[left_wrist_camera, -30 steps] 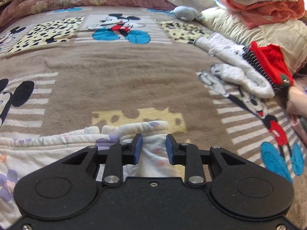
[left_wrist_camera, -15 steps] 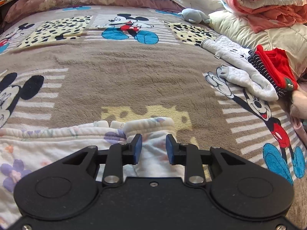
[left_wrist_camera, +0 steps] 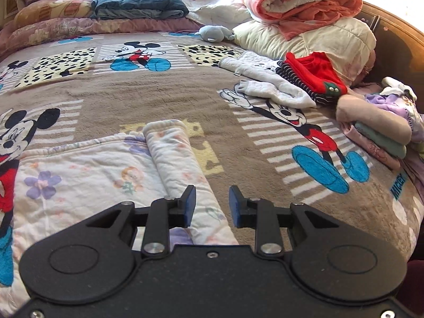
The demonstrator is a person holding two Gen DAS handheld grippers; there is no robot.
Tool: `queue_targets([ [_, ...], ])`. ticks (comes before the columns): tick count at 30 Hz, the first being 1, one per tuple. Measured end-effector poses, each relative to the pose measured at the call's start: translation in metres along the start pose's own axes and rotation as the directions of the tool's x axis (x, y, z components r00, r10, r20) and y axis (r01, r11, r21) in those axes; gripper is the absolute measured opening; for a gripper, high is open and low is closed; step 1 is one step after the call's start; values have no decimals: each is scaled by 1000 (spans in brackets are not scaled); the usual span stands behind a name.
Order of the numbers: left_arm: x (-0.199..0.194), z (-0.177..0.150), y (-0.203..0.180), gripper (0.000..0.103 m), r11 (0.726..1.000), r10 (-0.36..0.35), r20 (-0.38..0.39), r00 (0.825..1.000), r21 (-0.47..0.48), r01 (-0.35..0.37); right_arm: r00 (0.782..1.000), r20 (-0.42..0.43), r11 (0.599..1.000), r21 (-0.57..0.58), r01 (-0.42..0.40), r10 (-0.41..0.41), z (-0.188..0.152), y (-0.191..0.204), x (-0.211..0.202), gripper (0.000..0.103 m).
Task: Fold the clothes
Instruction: 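Open the left gripper and raise it away from the folded edge, then grasp the purple-cuffed sleeve of the cream garment with the left gripper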
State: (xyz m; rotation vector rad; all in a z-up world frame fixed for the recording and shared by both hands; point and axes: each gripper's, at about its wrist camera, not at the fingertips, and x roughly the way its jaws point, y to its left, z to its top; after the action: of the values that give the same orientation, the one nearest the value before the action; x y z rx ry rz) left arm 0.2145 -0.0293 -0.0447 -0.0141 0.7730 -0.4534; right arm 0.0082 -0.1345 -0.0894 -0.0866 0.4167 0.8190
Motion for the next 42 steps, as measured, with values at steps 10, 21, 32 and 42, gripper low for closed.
queue_targets([
  [10,30,-32,-5,25,996,57,-113,992,70,-49,995,-95,998,-65,-9,3,-18,17,24,101],
  [21,-126,-82,61,31,927,160,137,978,-361,-101,1000,14,996,-92,22,-21,0,19,-13,99],
  [32,-198,-171,111,50,599,215,216,952,-799,46,993,35,993,21,112,-113,-5,-8,-7,99],
  [42,-179,-198,117,50,532,232,235,944,-843,80,992,31,992,44,120,-121,-11,-5,-10,99],
])
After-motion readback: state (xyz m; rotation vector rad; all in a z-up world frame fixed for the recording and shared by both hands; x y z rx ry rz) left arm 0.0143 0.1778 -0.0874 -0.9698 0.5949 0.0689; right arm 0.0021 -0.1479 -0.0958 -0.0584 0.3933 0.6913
